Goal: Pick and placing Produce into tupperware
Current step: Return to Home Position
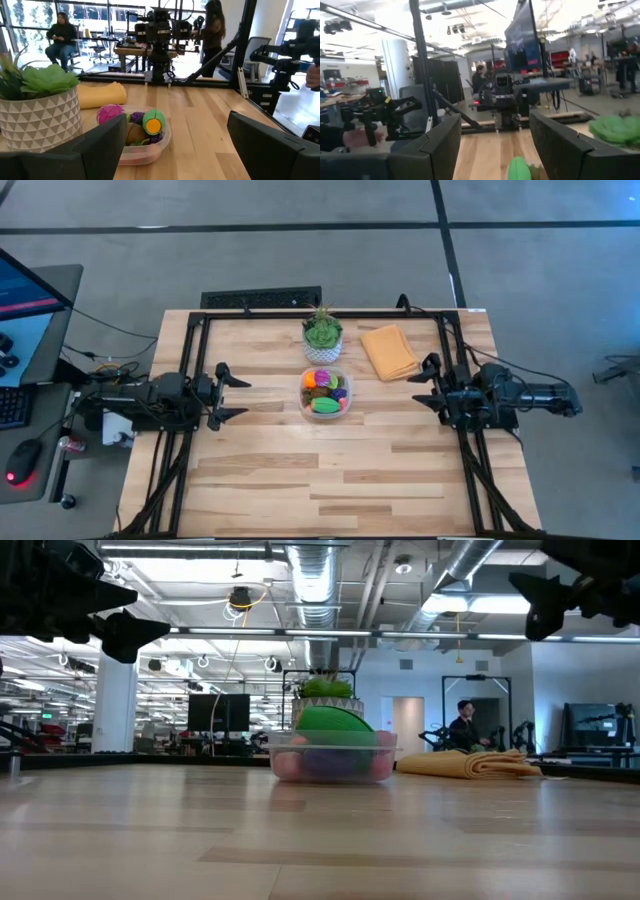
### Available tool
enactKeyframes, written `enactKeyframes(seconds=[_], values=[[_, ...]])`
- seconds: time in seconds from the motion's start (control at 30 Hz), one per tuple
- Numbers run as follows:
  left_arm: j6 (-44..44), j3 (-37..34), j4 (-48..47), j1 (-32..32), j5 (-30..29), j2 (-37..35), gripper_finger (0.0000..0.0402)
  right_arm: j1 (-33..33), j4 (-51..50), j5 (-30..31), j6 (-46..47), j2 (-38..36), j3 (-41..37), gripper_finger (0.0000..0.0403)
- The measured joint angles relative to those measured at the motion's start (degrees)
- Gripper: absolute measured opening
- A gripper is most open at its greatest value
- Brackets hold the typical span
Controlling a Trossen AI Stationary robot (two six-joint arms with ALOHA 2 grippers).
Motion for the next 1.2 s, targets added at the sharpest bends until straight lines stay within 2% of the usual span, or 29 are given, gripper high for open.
enactKeyframes(seconds=[0.1,0.33,0.63,0.77,1.2], values=[[0.4,0.0,0.0,0.0,0.0,0.0,0.0334,1.0,3.3,0.8,-1.0,0.0,-1.6,0.0261],[1.3,0.0,0.0,0.0,-0.1,0.0,0.0334,2.5,2.8,1.5,-4.6,0.0,-1.9,0.0261],[1.6,0.0,0.0,0.0,-0.1,0.0,0.0334,2.6,-8.4,3.5,-4.0,0.0,-1.9,0.0261],[1.3,0.0,0.0,0.0,-0.1,0.0,0.0334,2.6,-9.4,6.0,-4.9,0.0,-1.9,0.0261],[2.2,0.0,0.0,0.0,-0.1,0.0,0.0334,2.6,-11.9,8.5,-9.6,0.0,-1.9,0.0261]])
